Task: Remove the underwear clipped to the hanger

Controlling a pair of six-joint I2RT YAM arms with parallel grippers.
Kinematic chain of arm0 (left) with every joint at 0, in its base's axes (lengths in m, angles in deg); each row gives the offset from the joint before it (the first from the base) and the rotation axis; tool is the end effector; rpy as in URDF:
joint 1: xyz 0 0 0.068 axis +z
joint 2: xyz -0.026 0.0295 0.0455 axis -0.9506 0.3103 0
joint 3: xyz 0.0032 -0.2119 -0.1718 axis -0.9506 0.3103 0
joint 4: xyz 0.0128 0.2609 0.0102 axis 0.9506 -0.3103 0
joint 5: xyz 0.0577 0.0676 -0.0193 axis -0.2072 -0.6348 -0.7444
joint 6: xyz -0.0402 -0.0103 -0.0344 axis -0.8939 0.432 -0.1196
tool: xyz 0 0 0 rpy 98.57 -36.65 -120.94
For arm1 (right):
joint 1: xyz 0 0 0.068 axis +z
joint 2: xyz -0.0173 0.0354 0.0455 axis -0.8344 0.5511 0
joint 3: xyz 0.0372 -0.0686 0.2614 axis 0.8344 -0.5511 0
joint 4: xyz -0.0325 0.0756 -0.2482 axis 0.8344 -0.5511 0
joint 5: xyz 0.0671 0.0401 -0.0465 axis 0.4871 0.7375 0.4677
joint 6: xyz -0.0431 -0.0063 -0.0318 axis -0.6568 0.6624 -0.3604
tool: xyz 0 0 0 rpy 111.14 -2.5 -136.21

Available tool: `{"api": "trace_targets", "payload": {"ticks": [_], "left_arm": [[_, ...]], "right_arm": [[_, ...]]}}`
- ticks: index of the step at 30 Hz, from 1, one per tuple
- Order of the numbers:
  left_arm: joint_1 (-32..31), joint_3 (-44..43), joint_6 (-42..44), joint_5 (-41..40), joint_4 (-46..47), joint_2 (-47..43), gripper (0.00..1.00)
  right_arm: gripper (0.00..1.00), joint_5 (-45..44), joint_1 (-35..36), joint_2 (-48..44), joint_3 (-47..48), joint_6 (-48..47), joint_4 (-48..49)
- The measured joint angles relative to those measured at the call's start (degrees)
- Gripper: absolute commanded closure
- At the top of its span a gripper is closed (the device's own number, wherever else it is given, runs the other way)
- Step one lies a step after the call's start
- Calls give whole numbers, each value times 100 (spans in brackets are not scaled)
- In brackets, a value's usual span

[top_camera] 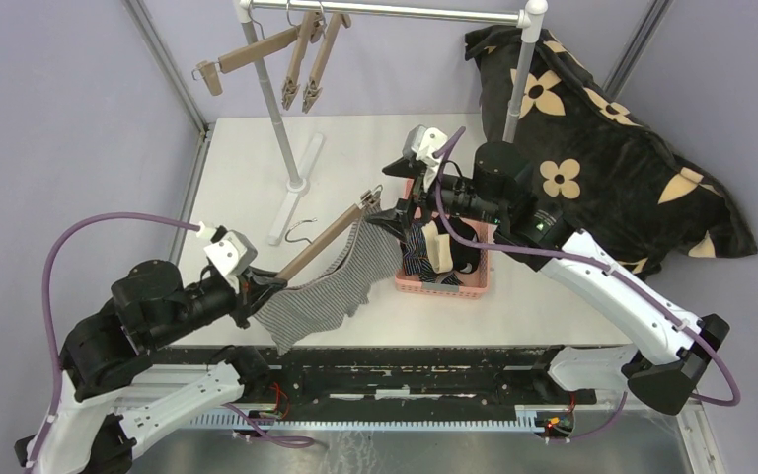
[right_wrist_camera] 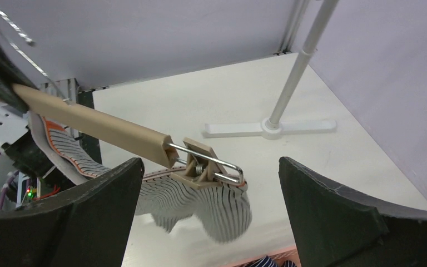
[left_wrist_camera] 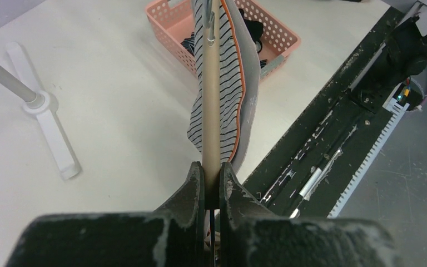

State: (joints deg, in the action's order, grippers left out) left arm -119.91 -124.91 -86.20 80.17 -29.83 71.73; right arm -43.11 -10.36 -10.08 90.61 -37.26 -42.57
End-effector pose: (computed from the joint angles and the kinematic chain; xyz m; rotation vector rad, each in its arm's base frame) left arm 0.0271 -0.0306 0.4230 0.7828 1.7722 -0.5816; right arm 0.1840 0.2118 0.4474 -1.0052 1.3832 0.8750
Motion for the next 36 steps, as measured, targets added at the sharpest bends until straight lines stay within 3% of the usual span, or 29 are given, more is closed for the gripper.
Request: {"api": "trace_targets", "payload": {"ticks": [15,23,32,36], "left_arm": [[-66,-81,0,597,-52,-372,97],[-72,-74,-20,682,-2,-275,97],[-76,116,-186,896,330,-221,97],[-79,122,-188,922,380,-177,97]], "right_arm": [[2,2402,-553,138,365,-616,-944],[9,3051,-581,186,442,-619,-977],[44,3165,-581,179,442,-479,-872],[74,3169,-610,177,442,-424,-804]]}}
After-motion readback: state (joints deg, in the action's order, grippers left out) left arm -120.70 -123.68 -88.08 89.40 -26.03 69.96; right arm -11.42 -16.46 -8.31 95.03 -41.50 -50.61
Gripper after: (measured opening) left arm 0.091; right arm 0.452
